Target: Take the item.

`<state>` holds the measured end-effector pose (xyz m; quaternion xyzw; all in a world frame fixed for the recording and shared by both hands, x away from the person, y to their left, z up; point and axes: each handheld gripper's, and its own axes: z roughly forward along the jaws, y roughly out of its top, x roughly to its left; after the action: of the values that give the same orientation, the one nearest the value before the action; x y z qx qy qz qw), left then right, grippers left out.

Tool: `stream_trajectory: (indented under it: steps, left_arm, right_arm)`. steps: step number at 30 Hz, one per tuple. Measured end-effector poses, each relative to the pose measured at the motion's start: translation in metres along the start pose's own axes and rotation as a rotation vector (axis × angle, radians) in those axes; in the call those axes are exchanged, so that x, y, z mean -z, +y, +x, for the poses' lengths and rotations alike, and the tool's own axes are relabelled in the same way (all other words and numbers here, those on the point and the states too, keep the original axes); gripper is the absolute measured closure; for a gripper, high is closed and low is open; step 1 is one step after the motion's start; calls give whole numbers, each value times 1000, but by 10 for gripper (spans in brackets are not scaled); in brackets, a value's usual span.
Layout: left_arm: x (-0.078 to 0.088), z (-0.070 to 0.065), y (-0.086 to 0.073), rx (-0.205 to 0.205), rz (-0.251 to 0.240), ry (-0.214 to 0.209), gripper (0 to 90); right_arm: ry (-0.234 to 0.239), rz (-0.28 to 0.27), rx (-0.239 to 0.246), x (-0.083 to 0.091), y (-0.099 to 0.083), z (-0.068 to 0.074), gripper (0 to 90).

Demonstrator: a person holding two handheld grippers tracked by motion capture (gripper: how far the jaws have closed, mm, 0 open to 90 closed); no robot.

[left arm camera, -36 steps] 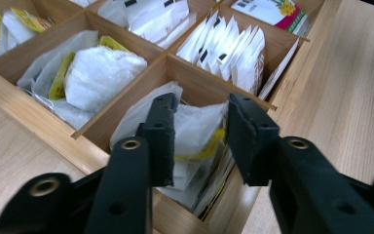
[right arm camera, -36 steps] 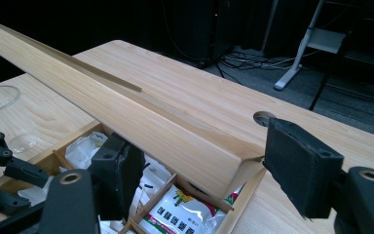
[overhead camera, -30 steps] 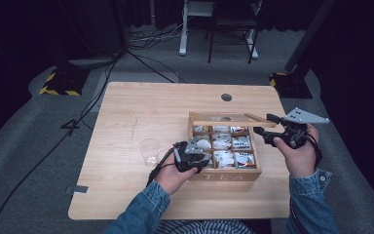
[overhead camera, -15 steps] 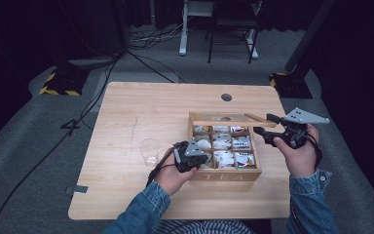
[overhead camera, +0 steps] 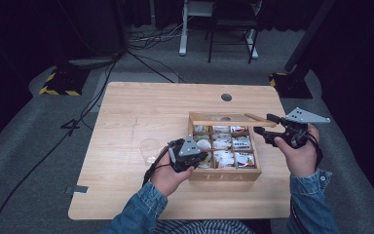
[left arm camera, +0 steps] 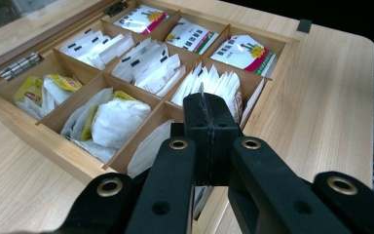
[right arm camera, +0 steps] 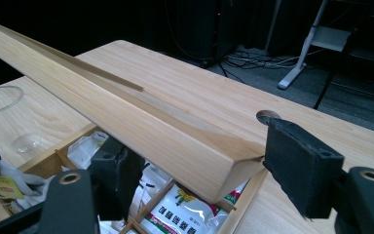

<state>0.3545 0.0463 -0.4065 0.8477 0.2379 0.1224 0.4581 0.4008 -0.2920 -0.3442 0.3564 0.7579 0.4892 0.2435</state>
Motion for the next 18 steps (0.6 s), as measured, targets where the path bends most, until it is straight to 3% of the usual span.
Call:
stream_trajectory:
  steps: [12, 18]
  left_arm:
    - [9, 2, 0, 10, -10, -1, 897]
    - [25, 9, -4, 26, -8, 35, 897]
  right_arm:
    - [2, 3, 0, 0, 0, 0, 320]
    - [-2, -1, 7, 0, 2, 0, 323]
